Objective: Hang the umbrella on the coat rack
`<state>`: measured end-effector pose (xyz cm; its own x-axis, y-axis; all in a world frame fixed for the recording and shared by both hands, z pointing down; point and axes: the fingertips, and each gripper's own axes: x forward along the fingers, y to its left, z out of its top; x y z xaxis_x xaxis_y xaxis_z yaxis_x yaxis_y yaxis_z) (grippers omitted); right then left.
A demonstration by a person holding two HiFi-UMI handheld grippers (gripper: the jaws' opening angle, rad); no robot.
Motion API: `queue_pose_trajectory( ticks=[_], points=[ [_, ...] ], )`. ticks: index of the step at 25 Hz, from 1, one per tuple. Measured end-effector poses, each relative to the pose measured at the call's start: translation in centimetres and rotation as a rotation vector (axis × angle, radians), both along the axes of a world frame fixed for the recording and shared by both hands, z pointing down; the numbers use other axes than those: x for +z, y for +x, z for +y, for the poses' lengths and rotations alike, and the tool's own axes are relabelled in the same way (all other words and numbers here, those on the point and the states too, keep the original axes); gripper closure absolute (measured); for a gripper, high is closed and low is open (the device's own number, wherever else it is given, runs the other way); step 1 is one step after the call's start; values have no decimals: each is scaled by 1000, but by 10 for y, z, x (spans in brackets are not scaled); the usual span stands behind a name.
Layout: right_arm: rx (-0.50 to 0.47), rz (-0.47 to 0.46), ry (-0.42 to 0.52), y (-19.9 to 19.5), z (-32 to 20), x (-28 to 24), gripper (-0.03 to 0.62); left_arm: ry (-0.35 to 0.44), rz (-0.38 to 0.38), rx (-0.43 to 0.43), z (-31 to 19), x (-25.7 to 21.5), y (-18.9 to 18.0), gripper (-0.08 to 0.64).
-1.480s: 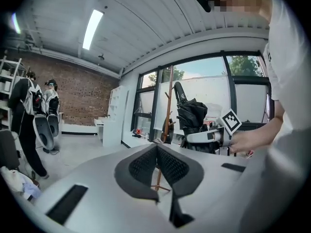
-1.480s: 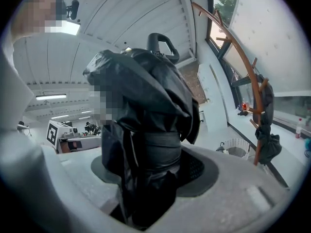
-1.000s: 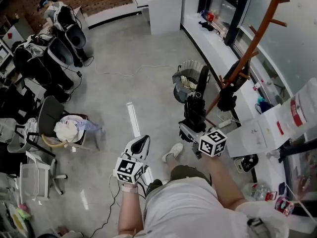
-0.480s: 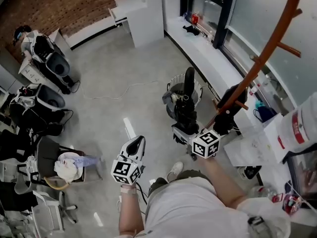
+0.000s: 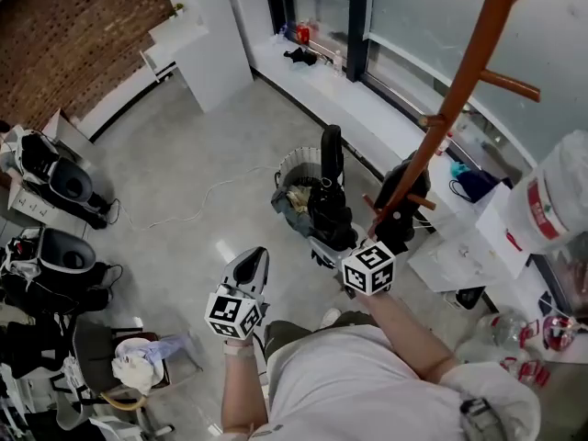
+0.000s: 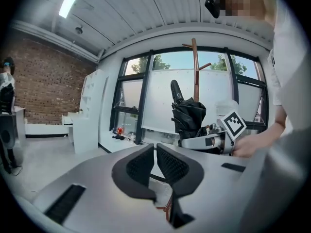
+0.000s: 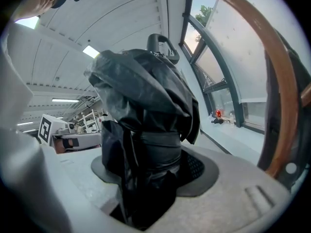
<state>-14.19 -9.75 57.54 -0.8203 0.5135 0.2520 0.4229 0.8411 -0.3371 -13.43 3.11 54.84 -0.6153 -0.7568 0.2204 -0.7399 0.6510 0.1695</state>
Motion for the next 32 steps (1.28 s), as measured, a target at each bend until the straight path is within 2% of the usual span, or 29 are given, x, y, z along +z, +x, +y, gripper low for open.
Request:
queue_pose_trajectory(
  ticks=[7, 12, 23, 27, 32],
  points=[
    [91, 10, 61, -3, -20, 8, 319, 9, 1, 163, -47, 6, -25, 557],
    [192, 13, 82, -20, -31, 6, 319, 19, 1, 286, -72, 3, -52, 557],
    [437, 10, 108, -92, -57, -19, 319, 40, -4, 559, -108, -16, -138, 557],
    [503, -21, 88, -121, -67, -36, 319, 49, -30, 639, -119, -26, -163, 557],
    [556, -84, 110, -156, -74, -69, 319, 67, -58, 717, -125, -37, -194, 557]
  ],
)
